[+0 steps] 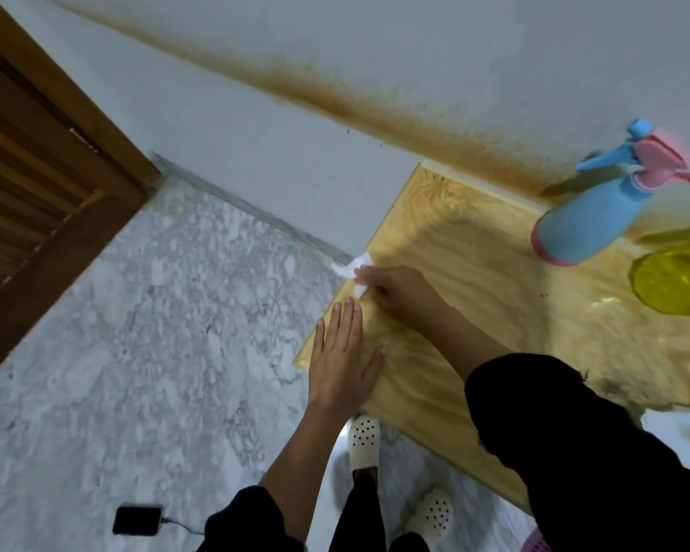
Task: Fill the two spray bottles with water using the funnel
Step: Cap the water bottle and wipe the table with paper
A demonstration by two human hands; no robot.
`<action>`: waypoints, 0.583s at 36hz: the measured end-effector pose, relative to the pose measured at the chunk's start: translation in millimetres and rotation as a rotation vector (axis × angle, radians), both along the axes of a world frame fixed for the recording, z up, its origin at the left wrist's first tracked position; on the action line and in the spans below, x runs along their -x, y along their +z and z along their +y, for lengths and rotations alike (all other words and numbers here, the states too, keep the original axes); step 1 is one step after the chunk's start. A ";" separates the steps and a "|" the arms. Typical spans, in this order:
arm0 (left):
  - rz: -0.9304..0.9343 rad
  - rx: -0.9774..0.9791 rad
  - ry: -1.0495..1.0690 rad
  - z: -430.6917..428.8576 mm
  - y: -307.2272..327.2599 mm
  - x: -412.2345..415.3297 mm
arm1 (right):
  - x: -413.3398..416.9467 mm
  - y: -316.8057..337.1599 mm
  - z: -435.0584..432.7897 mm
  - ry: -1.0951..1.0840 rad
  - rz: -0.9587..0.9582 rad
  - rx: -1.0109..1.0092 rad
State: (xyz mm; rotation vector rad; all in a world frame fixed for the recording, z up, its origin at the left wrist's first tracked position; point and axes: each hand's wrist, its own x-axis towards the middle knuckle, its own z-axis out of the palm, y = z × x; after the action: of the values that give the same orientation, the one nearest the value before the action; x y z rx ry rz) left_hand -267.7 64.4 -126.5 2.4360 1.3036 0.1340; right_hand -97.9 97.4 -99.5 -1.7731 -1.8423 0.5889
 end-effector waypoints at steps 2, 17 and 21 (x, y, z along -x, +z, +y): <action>0.029 -0.004 0.003 -0.3 0.0 0.1 | -12.0 9.3 -15.7 0.074 0.008 0.021; 0.012 0.066 0.113 -21.7 9.5 -13.3 | -33.2 11.5 -106.2 -0.498 0.059 0.014; -0.002 0.114 0.120 -35.2 16.0 -16.6 | -22.2 15.6 -128.8 -0.461 0.100 0.130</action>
State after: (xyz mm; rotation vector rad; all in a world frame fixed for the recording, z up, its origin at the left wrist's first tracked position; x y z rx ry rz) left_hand -251.0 29.2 -110.5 2.2632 1.4172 0.0916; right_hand -75.7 -31.4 -83.9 -2.1199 -1.2886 0.6080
